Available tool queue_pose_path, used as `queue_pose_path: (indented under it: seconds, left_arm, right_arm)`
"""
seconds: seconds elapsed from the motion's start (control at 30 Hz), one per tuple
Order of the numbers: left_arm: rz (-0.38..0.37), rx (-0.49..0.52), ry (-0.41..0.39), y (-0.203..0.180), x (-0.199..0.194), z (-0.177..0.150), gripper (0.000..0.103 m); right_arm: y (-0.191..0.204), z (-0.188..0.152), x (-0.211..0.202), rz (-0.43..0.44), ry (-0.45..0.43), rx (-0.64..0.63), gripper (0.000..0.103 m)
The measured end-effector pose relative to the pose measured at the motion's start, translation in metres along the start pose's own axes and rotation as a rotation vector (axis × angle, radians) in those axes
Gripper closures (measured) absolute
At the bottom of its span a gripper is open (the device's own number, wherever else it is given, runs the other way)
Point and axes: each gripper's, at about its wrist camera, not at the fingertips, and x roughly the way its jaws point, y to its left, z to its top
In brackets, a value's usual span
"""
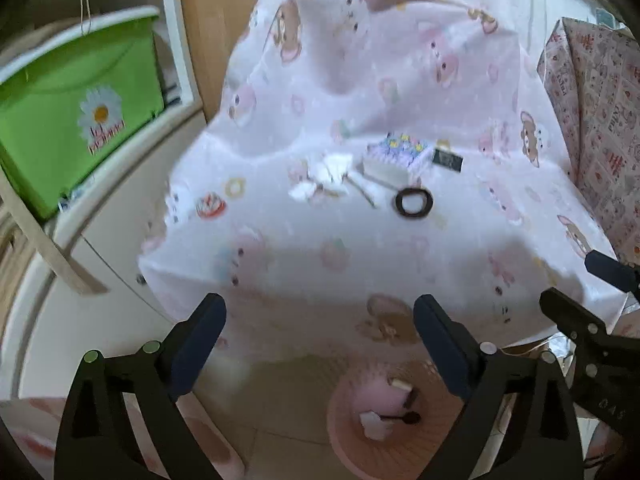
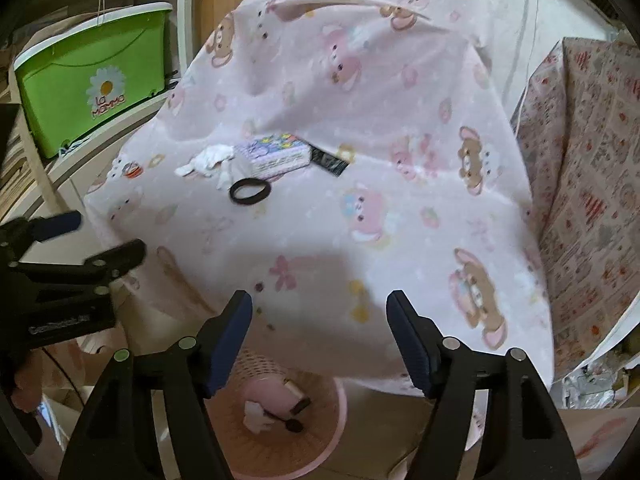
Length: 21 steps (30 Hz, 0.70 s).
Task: Collect trash
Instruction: 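Raise both tools back toward the items on the cloth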
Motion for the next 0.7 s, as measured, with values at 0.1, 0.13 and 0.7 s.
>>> queue_pose_path:
  seconds: [0.1, 0.13, 0.7]
  left_arm:
    - [-0.009, 0.015, -0.037, 0.002, -0.010, 0.011, 0.009]
    - [-0.004, 0.020, -0.051, 0.003, -0.014, 0.016, 0.009]
    - [0.068, -0.098, -0.151, 0.085, -0.009, 0.091, 0.006]
  right_arm:
    - [-0.007, 0.010, -0.005, 0.005, -0.023, -0.010, 0.031]
    - [-0.010, 0.015, -0.007, -0.003, -0.036, -0.016, 0.031]
    - [-0.054, 0.103, -0.013, -0.037, -0.220, 0.040, 0.036]
